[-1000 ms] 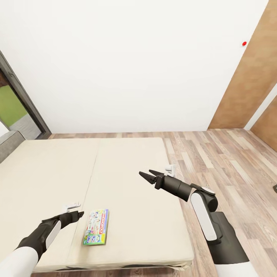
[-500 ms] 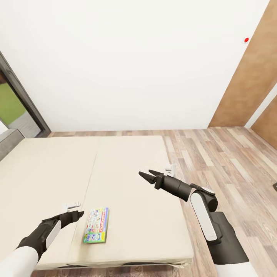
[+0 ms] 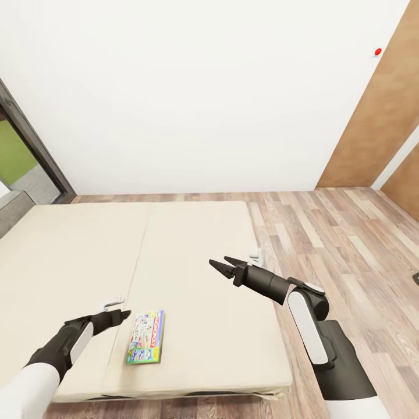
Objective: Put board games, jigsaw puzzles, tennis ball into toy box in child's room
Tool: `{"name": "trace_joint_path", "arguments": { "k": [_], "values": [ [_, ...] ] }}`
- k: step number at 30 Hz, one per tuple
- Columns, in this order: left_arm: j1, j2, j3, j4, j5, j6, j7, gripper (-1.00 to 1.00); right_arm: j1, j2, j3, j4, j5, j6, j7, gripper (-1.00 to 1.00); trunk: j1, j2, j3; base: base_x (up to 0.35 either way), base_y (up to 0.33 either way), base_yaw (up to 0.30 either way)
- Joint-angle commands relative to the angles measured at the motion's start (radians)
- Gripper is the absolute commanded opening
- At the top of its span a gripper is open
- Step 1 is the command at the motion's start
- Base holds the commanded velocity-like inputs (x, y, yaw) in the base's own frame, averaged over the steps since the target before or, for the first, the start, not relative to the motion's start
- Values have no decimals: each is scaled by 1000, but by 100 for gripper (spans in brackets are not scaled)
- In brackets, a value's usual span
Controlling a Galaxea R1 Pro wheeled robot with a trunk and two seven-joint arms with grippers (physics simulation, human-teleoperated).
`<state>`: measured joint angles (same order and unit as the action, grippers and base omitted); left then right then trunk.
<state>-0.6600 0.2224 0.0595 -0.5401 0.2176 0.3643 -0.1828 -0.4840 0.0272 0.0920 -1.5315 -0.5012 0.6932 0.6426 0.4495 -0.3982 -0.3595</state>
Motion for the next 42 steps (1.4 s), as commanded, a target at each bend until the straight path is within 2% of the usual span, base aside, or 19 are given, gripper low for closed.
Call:
{"name": "trace_joint_path", "arguments": {
  "k": [1,7,10,19,29,35,40,42],
  "values": [
    [-6,1,5,-2,6,22,-17,100,-1,0,-1,-1,-5,7,0,100,0,-2,-3,0,0,0],
    [-51,7,10,-1,7,96,-130,100,-1,0,0,-3,-5,9,3,100,0,-2,-13,0,0,0],
    [-64,8,11,1,7,123,-152,100,-1,1,2,-4,-5,8,2,100,0,-2,-18,0,0,0],
    [-73,1,13,3,4,166,-162,100,-1,2,3,-5,-5,8,3,100,0,-2,-33,0,0,0],
    [-107,14,18,7,5,181,-164,100,-1,3,3,-6,-5,5,4,100,0,-2,-50,0,0,0],
    [-113,31,51,8,6,209,-174,100,-1,2,3,-6,-5,4,4,100,0,-2,-59,0,0,0],
    [-129,60,97,4,7,233,-179,100,-1,2,3,-6,-5,3,5,100,0,-2,-68,0,0,0],
    [-141,69,104,4,7,246,-179,100,-1,2,3,-6,-5,3,5,100,0,-2,-71,0,0,0]
  ]
}}
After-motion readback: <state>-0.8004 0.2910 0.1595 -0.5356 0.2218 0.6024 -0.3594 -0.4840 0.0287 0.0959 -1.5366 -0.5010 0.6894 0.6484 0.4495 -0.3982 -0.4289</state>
